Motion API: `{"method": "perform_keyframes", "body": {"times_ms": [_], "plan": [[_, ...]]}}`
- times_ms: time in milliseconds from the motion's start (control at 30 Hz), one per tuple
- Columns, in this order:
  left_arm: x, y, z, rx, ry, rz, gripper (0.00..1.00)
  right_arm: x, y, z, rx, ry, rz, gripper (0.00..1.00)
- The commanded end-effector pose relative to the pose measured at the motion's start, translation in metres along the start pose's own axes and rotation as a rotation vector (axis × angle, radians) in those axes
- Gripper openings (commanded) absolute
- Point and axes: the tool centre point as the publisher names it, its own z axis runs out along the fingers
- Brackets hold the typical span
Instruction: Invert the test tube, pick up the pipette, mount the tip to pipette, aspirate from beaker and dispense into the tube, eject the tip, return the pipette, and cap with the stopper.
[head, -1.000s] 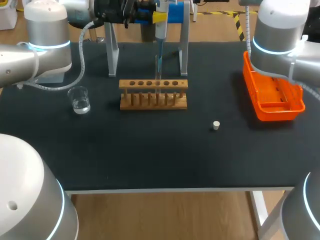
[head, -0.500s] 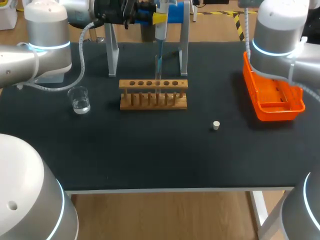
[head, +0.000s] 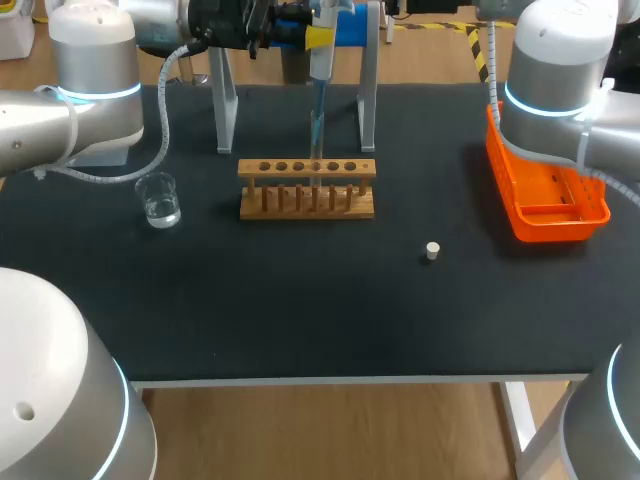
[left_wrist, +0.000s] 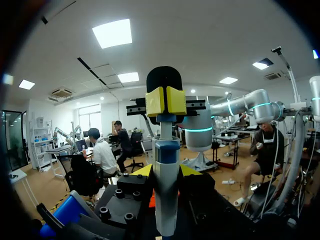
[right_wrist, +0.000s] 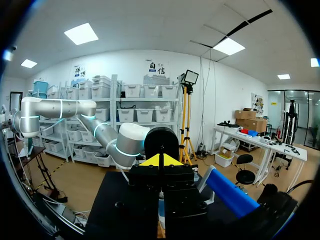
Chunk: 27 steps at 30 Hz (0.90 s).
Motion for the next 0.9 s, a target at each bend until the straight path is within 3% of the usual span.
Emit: {"method": "perform_keyframes", "body": {"times_ms": [33, 900], "plan": [[-0.002, -0.003, -0.001, 0.002, 0.004, 0.001, 0.00, 0.002, -0.006, -0.001, -0.001, -0.004, 0.004, 0.00], [-0.002, -0.003, -0.001, 0.002, 0.004, 0.001, 0.00, -0.001, -0.022, -0.001, 0.005, 0.001, 0.038, 0.00]]}}
